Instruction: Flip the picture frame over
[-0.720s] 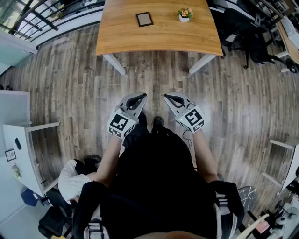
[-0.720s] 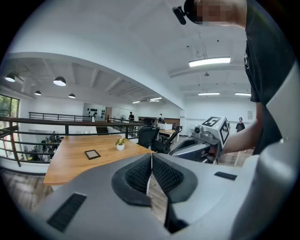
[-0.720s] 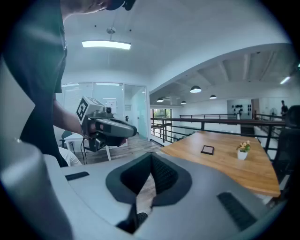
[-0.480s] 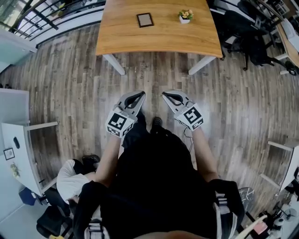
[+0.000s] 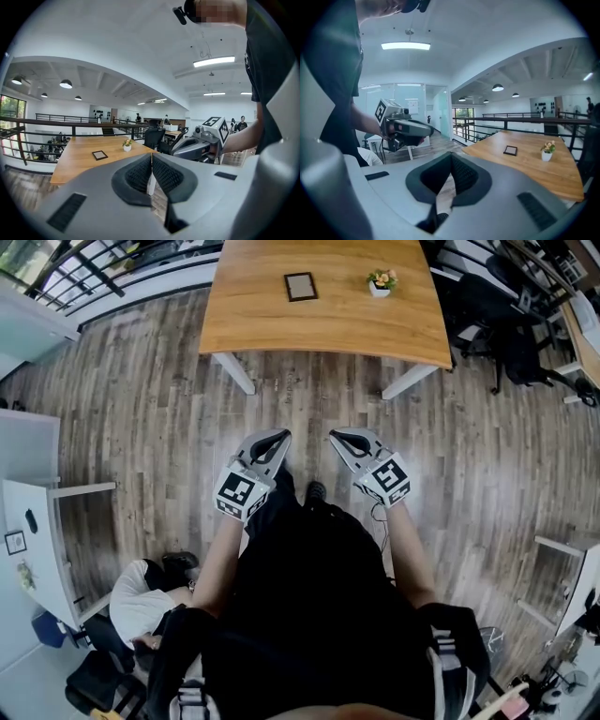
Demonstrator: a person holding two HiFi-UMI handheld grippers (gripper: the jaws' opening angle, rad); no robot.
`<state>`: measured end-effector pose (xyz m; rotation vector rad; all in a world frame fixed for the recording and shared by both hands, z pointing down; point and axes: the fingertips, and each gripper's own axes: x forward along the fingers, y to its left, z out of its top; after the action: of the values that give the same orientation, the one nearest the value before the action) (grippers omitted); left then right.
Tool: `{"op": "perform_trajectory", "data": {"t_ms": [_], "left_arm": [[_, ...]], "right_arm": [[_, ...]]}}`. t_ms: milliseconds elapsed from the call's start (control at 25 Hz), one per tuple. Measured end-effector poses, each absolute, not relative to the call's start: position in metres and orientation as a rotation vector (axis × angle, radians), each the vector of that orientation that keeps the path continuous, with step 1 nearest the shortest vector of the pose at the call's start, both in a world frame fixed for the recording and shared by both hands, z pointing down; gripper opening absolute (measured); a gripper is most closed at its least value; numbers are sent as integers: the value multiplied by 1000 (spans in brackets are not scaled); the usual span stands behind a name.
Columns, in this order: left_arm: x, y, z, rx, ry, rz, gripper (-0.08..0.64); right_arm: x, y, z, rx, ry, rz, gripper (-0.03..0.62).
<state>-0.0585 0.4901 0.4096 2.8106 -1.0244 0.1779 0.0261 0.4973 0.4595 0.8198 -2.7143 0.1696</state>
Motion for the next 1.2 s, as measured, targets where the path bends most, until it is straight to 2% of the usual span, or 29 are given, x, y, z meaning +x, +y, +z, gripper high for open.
{"op": "perform_trajectory", "data": {"t_ms": [1200], "left_arm": [[-119,279,413,2855,-832,162,23]], "right_arm": [[-23,312,477,1014,-2506,201,8]]}}
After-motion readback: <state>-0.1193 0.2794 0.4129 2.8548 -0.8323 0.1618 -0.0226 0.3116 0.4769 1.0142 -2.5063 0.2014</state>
